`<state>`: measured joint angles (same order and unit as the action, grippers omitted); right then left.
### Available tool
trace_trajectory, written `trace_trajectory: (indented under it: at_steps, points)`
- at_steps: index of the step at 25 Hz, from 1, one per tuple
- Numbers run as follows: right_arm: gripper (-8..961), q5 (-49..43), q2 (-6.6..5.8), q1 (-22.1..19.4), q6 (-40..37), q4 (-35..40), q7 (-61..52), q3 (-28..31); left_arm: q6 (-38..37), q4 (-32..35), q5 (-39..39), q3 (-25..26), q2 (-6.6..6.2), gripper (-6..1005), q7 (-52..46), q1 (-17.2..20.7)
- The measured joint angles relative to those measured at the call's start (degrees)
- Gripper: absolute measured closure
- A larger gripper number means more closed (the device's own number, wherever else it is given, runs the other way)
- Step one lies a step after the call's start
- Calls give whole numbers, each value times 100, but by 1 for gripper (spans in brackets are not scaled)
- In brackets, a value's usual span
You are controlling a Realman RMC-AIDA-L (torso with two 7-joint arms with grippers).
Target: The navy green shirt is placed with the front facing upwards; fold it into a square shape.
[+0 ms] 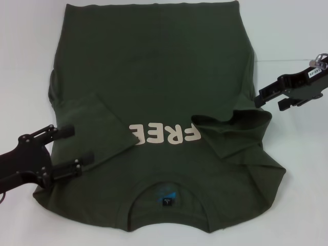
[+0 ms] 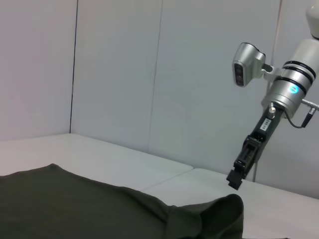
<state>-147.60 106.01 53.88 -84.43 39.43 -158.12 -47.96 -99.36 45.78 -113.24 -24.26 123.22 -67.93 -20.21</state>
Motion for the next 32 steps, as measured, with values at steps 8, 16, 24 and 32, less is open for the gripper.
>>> trace_trajectory:
  at_steps: [8,16,24,32]
  points:
    - [229,-443,39,76,-188,4,-99,-20,4,1,25,0,0,165,-1,0]
    - [254,-641,199,48,76,-41,-116,-28,5,1,30,0,11,165,-1,-18]
    - [280,-742,368,56,417,-67,-117,-153,17,-60,31,0,2,165,0,-67]
    - [481,-1197,618,59,721,151,-89,-214,61,-70,31,0,0,165,4,-78]
